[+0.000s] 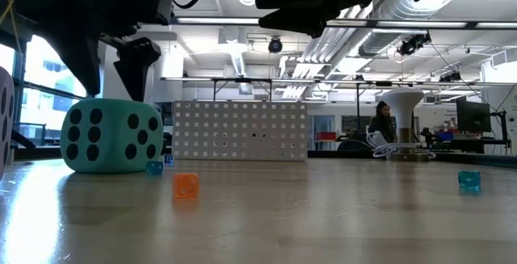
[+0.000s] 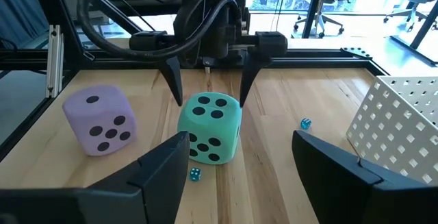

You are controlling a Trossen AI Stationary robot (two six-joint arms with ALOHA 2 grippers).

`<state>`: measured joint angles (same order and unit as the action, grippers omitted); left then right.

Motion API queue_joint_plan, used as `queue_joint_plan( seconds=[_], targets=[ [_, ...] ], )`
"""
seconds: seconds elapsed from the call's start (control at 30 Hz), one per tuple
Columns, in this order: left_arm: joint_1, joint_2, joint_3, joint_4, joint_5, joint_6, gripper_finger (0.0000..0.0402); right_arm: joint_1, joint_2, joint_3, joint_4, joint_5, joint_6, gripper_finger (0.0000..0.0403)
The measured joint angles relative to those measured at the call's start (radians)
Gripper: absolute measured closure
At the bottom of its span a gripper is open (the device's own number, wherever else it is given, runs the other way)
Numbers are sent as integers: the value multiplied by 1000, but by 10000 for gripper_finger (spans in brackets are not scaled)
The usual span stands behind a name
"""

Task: Pick & Place Dice
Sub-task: Put the large light green dice into the white basket

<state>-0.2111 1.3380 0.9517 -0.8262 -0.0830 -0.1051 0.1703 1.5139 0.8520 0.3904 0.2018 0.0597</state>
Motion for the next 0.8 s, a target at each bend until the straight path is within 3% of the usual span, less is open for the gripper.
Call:
queue_joint_plan(
  seconds=[0.8],
  targets=[
    [48, 0, -45, 64, 22, -25, 2, 0, 0, 0, 0, 0, 0, 153]
  ],
)
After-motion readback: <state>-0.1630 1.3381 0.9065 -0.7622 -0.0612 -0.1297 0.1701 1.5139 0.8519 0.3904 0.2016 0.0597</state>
